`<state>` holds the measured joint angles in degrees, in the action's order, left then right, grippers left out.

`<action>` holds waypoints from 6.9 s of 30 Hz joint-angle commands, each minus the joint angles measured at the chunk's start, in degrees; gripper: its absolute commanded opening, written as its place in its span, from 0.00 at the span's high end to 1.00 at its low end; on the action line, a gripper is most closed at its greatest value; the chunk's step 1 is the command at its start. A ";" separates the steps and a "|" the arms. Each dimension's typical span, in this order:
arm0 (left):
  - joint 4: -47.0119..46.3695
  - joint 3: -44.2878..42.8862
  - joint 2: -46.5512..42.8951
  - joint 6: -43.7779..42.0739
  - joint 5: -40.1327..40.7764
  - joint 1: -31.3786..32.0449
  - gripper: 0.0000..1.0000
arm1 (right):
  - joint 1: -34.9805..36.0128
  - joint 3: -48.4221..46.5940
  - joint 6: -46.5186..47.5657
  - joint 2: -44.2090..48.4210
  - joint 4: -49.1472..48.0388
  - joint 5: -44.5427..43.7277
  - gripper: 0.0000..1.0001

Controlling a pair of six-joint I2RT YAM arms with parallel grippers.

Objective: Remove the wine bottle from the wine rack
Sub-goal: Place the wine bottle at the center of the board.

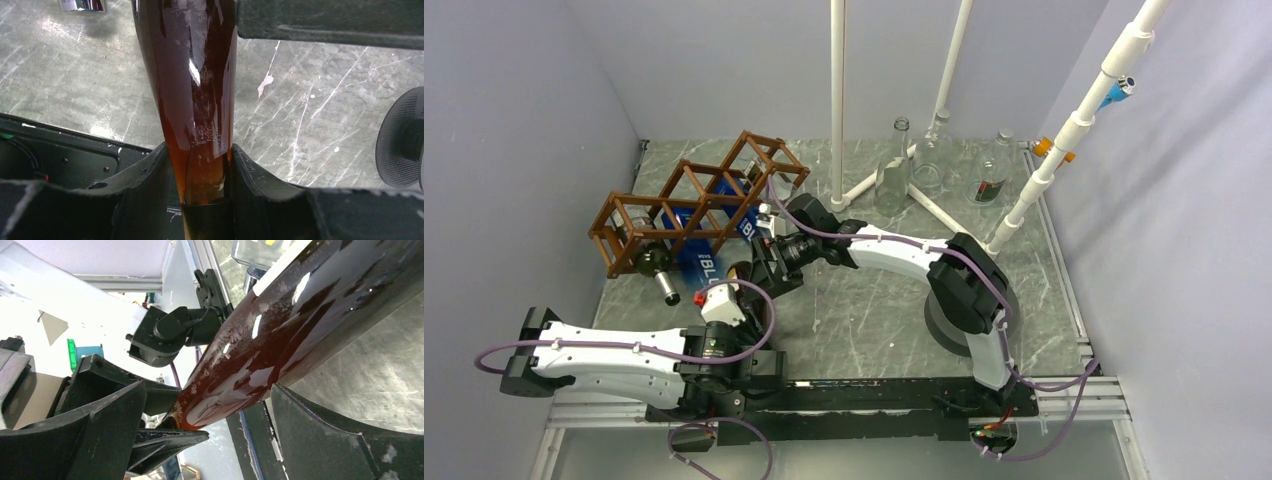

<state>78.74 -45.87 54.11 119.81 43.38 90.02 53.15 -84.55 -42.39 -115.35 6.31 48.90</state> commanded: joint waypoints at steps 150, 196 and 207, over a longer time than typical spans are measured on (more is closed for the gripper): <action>-41.66 -25.44 12.84 -57.67 -55.02 -39.76 1.00 | -9.94 40.69 81.49 37.18 -19.65 4.56 0.12; -47.04 -22.78 12.52 -54.78 -60.57 -42.52 0.55 | -12.86 39.82 81.63 37.02 -17.99 5.41 0.91; -46.69 -21.13 9.83 -55.20 -60.19 -42.80 0.13 | -13.89 39.65 81.06 37.48 -17.98 5.87 0.97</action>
<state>38.26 -65.67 65.84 65.14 -14.92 47.27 39.88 -43.55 39.90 -78.98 -11.73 54.52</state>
